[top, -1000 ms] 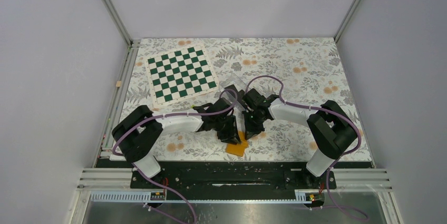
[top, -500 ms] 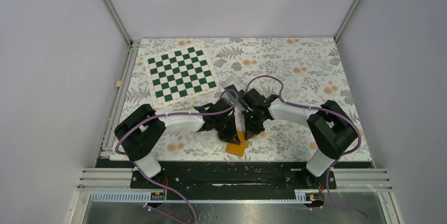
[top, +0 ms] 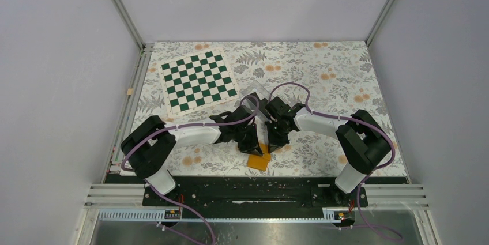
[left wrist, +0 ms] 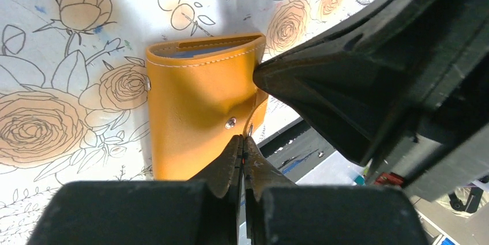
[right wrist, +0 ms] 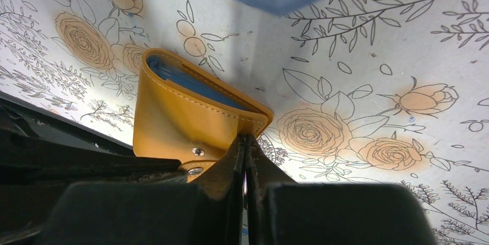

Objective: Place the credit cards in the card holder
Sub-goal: Close the card holder at the center of the board.

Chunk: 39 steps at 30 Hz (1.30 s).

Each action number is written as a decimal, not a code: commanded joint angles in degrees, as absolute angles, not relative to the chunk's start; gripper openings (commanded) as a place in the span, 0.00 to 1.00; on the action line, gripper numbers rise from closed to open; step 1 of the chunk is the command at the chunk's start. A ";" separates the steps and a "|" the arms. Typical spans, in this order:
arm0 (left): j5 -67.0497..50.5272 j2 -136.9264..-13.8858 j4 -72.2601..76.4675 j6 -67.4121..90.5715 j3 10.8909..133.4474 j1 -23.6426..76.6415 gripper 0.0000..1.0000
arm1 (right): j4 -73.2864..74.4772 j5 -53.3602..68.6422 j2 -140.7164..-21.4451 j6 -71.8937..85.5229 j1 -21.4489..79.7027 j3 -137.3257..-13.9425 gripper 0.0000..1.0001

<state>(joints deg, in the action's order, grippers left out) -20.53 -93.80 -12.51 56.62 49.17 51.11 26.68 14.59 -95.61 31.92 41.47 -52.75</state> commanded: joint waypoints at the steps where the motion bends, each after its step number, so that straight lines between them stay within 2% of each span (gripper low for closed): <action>1: -19.34 -90.87 -12.76 54.82 51.42 50.37 0.00 | 28.43 13.17 -95.45 31.07 42.08 -51.86 0.04; 26: -18.94 -94.55 -16.88 52.85 52.09 50.26 0.00 | 29.47 13.59 -89.64 30.96 42.06 -51.85 0.05; 30: -18.68 -94.95 -17.01 52.45 52.12 50.19 0.00 | 27.03 16.00 -86.50 32.06 42.03 -49.71 0.00; 39: -18.52 -95.15 -16.58 52.33 52.62 50.20 0.00 | 22.95 20.08 -84.58 33.23 43.59 -48.00 0.00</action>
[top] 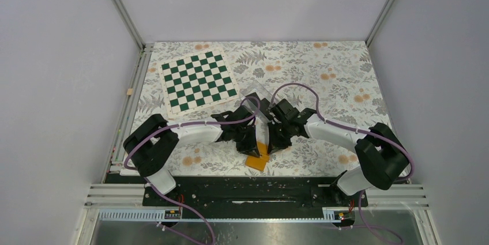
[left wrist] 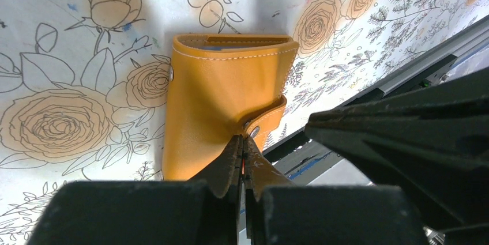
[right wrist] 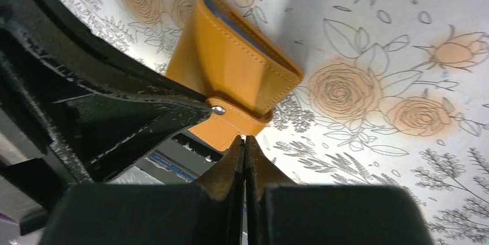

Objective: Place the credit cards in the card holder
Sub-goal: Close the card holder at the center of the board.

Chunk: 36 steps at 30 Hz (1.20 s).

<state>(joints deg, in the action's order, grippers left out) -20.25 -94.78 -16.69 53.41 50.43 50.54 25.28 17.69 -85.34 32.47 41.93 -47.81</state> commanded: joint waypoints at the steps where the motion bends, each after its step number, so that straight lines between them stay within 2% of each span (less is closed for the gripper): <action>1: -18.47 -95.17 -16.56 52.35 52.76 50.21 0.00 | 22.87 20.13 -85.11 33.33 44.05 -48.30 0.00; 13: -18.33 -95.70 -16.47 52.56 52.57 50.19 0.00 | 23.90 15.47 -91.76 33.94 45.88 -52.73 0.00; 36: -13.48 -102.12 -16.48 58.27 51.86 51.79 0.00 | 24.11 8.47 -98.07 34.65 49.02 -47.95 0.00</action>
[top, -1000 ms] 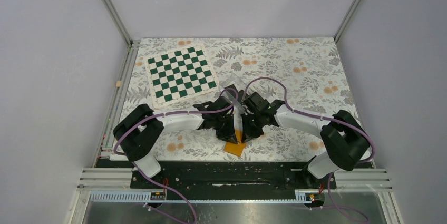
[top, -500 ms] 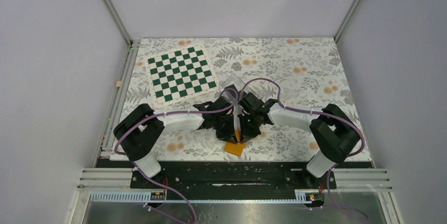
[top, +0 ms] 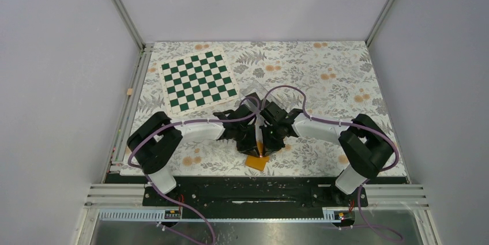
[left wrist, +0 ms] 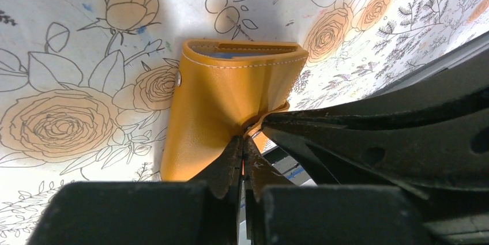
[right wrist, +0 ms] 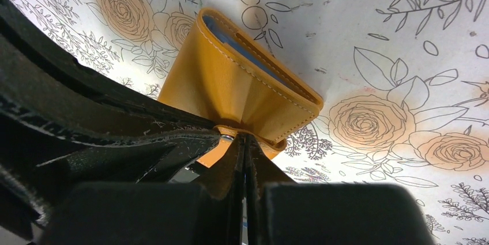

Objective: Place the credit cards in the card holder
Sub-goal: Close the card holder at the center of the board.

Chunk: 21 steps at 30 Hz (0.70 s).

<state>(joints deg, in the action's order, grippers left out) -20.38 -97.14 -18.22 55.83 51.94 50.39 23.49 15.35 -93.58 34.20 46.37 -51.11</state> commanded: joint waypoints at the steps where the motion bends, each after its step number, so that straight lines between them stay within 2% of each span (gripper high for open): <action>1: -13.13 -102.46 -16.54 58.88 51.83 52.06 0.00 | 24.54 7.96 -98.42 34.88 49.26 -47.76 0.00; 9: -13.07 -101.70 -12.68 62.53 49.63 52.93 0.00 | 27.61 5.68 -100.65 34.50 50.80 -47.78 0.00; 21: -13.98 -94.54 -12.55 60.22 50.06 52.72 0.00 | 27.58 7.43 -85.34 33.37 50.71 -52.28 0.00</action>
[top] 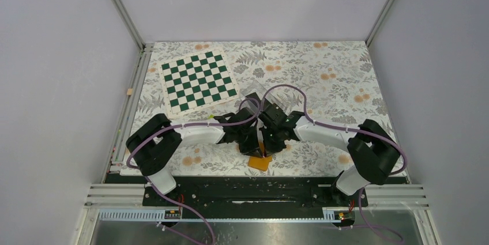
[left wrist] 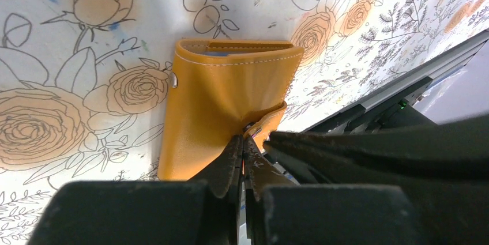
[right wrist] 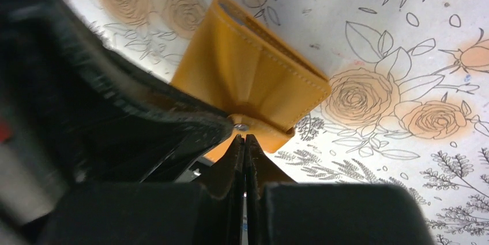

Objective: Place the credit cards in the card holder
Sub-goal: Close the card holder at the center of the board.

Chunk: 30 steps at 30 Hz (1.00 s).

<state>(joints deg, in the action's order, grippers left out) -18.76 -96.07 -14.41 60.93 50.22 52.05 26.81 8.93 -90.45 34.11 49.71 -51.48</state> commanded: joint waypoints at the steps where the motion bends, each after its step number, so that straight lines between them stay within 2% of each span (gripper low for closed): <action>1: -13.68 -94.16 -13.02 59.93 50.24 52.66 0.00 | 27.45 7.27 -84.32 33.11 50.71 -52.29 0.00; 30: -14.04 -91.09 -15.62 55.58 54.09 51.92 0.00 | 24.83 6.28 -88.39 32.82 50.53 -54.01 0.00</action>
<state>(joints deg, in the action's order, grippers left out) -14.74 -93.91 -16.03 57.14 51.55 52.16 25.50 8.36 -88.99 33.65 50.11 -51.88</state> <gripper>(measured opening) 0.006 0.017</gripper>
